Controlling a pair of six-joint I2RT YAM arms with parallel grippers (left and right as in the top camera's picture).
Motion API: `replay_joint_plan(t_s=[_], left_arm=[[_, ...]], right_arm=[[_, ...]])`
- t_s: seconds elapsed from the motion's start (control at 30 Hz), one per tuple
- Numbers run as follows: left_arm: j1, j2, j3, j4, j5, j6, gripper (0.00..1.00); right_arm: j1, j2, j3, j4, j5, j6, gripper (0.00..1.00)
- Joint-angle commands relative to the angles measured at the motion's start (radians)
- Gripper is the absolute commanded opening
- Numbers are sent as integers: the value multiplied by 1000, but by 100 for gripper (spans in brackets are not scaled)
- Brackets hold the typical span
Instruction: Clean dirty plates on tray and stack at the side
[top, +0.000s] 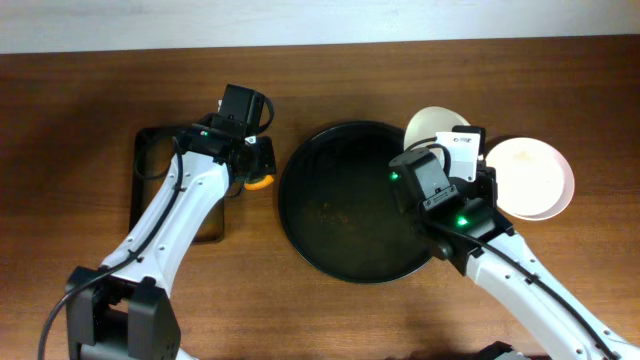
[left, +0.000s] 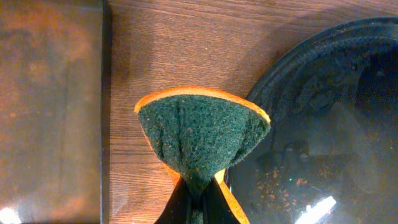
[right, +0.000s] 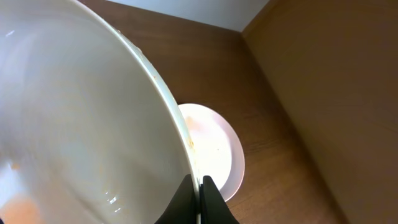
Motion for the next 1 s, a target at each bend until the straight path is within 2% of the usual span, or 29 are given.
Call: replay_joint_plan(t_s=[0.0,0.17,0.3,0.37,0.47,0.6,0.63,0.67,0.7,0.73,0.8,0.9,0.97], left_arm=[[1,-28,9,7,32,16,0],[1,-28,8,46,132,16,0],[-1,-28,7,85,232,65,0],[-3,-28,7,93,241,71,0],[-4,-28,7,114,324,140,0],[-4,-26,7,142,484,272,0],[-4,-21,6,146,523,301,0],[-4,-16,6,149,550,312,0],[-4,-10,6,150,571,324,0],[-4,7,6,150,584,330,0],[-4,47,6,151,628,330,0],[-4,101,6,157,716,348,0],[-18,146,6,163,827,401,0]], right_arm=[[-121,2,34,6,-125,24,4],[-529,2,76,-2,-550,55,4],[-833,29,76,-29,-834,145,4],[-908,60,76,-29,-893,145,4],[-996,161,76,-9,-951,144,4],[-1017,275,76,80,-967,144,4],[-1017,289,76,105,-967,144,10],[-1017,295,76,124,-967,144,25],[-1017,295,76,134,-969,144,49],[-1017,291,80,135,-1012,141,58],[-1015,270,94,89,-1152,106,62],[-1007,241,102,-82,-1334,40,62],[-969,241,101,-206,-1340,-34,62]])
